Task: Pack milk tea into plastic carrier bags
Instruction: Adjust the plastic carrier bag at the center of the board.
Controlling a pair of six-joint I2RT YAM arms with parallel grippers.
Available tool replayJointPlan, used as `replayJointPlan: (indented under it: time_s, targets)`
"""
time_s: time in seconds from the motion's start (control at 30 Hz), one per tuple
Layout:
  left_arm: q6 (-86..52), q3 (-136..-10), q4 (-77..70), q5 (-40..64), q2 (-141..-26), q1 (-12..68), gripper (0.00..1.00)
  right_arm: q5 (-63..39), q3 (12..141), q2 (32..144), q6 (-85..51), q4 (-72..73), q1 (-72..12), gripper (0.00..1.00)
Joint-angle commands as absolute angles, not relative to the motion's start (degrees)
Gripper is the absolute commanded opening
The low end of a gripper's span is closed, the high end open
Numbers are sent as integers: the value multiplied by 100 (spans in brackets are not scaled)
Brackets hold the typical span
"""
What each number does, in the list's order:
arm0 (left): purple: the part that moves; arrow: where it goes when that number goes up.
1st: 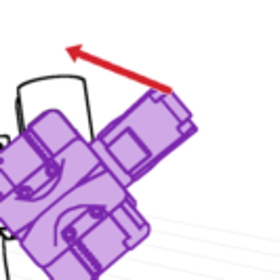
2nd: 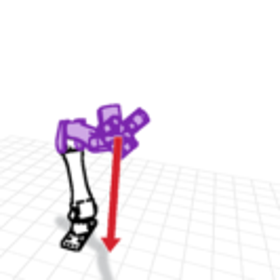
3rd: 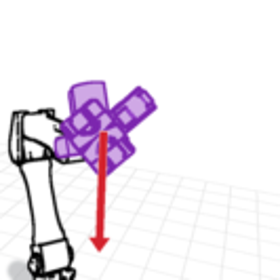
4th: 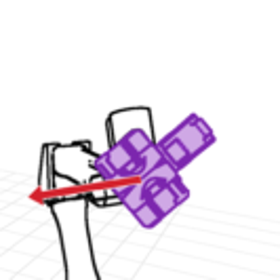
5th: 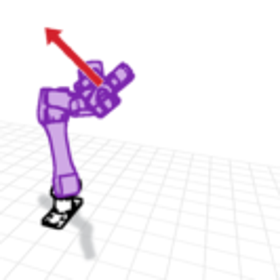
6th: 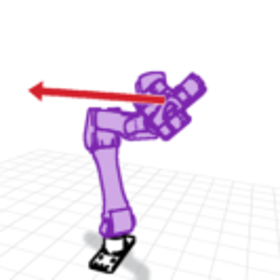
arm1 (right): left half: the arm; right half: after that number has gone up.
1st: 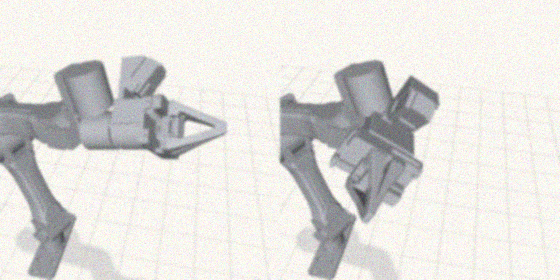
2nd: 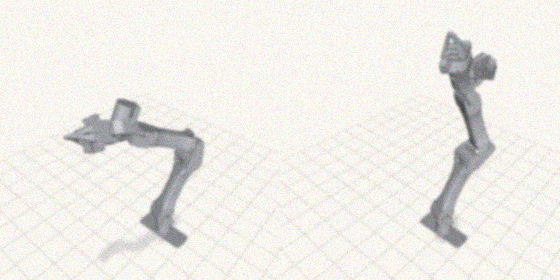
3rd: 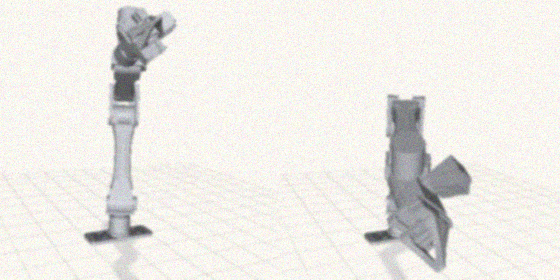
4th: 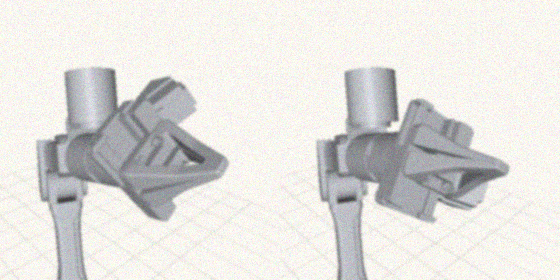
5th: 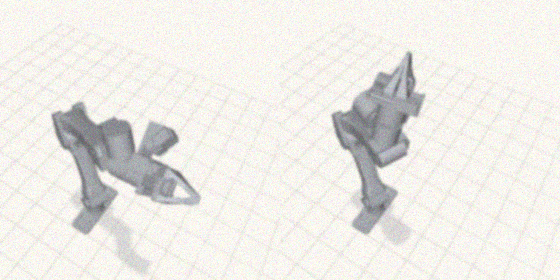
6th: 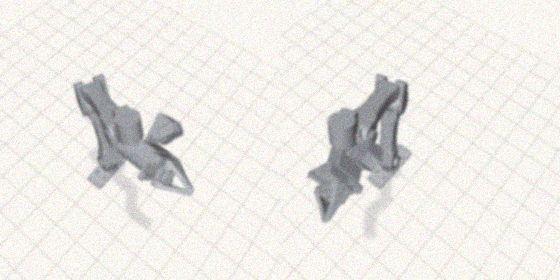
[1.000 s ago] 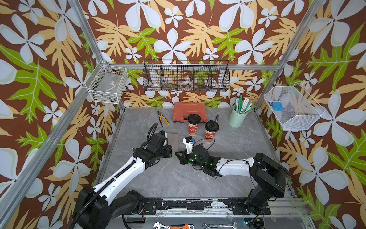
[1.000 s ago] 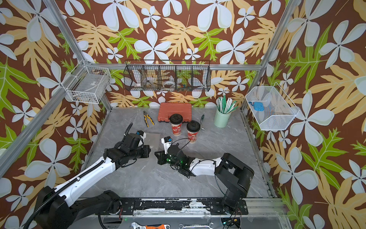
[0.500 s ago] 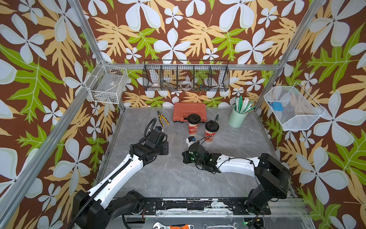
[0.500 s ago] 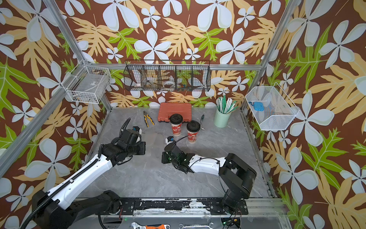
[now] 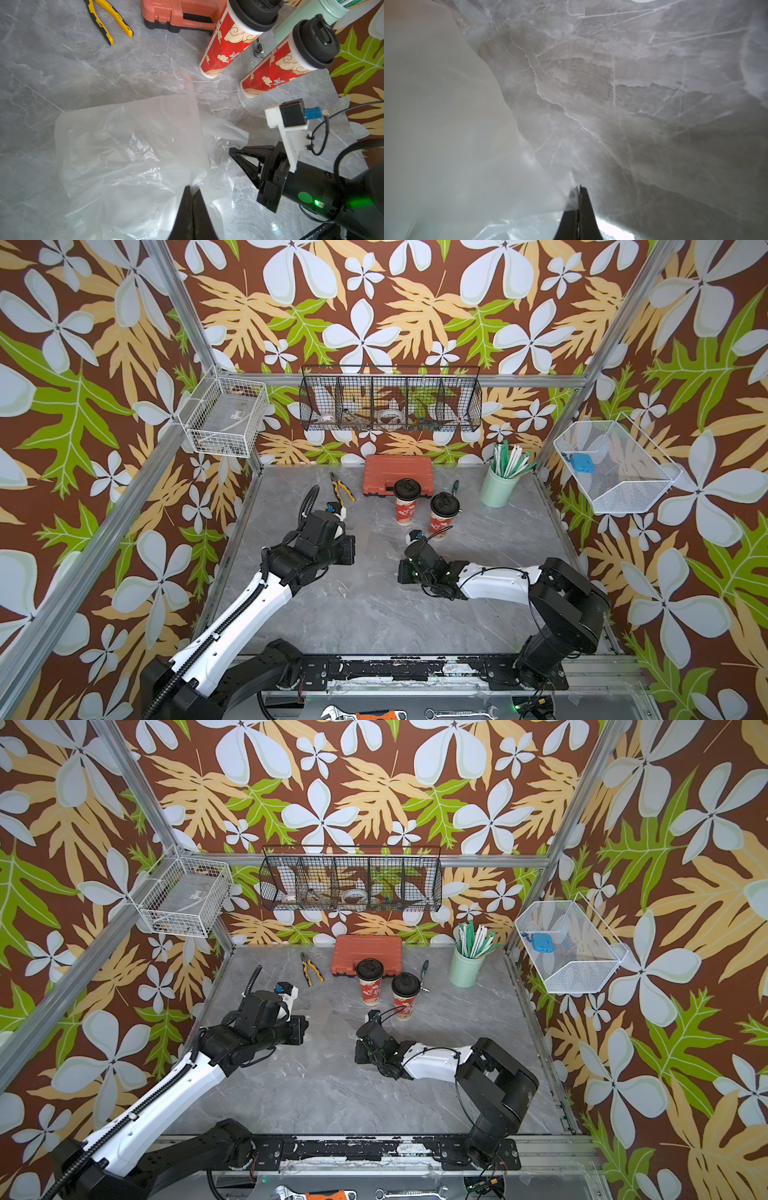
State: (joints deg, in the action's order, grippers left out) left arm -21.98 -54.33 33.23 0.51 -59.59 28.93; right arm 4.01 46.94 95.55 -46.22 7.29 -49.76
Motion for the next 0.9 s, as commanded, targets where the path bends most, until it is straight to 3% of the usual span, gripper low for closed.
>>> replayJointPlan:
  time_s: [0.0, 0.2, 0.47, 0.63, 0.87]
  targets:
    - [-1912, -5614, 3475, -44, -5906, 2892, 0, 253, 4611, 9427, -4578, 752, -4879, 0]
    - [-1798, -5952, 3525, 249, -5935, 2892, 0, -271, 4608, 8399, -4397, 962, -4877, 0]
    - [-1945, -6731, 3834, 455, -5961, 2892, 0, -669, 5573, 7330, -4232, -42, -4883, 0]
    - [-2106, -7207, 3912, 467, -5898, 2883, 0, -618, 6248, 7069, -4019, -717, -4883, 0]
    - [-2232, -6861, 3929, 407, -6147, 2883, 0, -330, 6458, 7104, -3990, -1343, -4840, 0]
